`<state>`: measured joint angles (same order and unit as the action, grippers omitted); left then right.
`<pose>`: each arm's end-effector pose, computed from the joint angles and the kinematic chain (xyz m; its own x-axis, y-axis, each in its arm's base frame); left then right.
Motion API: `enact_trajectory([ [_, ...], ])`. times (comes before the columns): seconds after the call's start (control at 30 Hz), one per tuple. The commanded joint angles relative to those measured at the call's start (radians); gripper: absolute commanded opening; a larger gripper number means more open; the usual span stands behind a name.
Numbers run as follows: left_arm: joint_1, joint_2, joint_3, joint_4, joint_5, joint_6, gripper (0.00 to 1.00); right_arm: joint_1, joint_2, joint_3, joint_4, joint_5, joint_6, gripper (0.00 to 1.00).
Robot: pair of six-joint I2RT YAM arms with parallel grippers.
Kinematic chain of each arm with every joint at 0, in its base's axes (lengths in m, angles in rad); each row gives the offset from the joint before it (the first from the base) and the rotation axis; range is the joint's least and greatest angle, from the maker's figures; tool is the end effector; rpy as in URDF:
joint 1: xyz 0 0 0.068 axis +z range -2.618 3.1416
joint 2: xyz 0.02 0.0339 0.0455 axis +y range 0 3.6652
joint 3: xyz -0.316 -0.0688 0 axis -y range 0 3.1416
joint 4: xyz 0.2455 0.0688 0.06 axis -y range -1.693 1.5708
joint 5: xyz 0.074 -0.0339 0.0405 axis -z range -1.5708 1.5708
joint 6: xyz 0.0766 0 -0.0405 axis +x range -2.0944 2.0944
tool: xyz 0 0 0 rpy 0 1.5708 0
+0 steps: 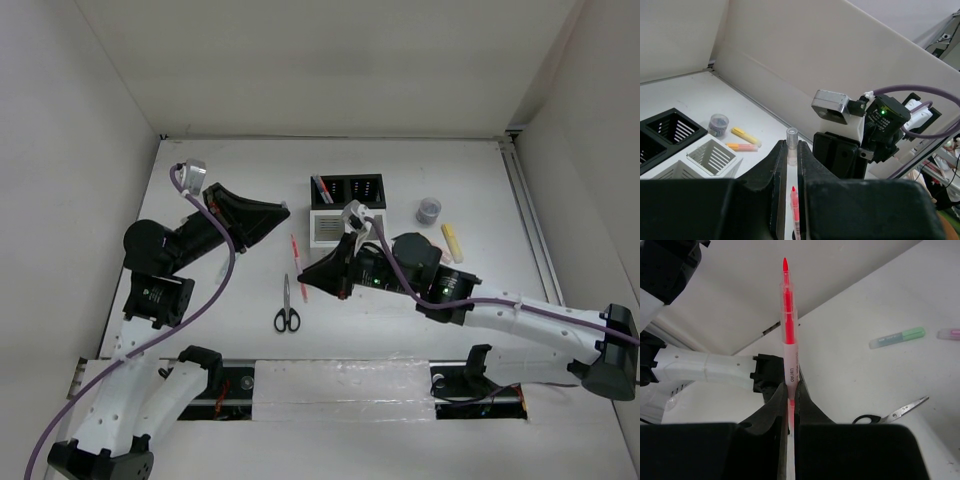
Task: Sort the stationery into containers
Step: Close the pen cap on the pen.
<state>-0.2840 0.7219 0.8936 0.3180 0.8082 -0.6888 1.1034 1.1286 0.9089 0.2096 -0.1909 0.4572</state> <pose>0.1059 -0.0886 0.4831 -0.1638 -0.4096 -0.8974 0.9093 0.2901 -0.2984 0.1162 0.2625 0.4027 -0.4288 0.1124 -0.8964 -0.8612 0.2489 0.4431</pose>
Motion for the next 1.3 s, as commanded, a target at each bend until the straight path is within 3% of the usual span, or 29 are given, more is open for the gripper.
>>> enact_trajectory([
  [0.0,0.005,-0.013,-0.012,0.052,0.019,0.006,0.0,-0.019,0.005,0.071,0.064,0.008,-0.032,0.0],
  [0.77,0.005,-0.022,-0.021,0.043,0.0,0.015,0.0,-0.056,0.043,0.12,0.054,-0.01,-0.061,0.0],
  [1.27,0.005,-0.05,-0.012,-0.017,-0.109,0.044,0.0,-0.056,0.053,0.13,0.054,-0.051,-0.061,0.0],
])
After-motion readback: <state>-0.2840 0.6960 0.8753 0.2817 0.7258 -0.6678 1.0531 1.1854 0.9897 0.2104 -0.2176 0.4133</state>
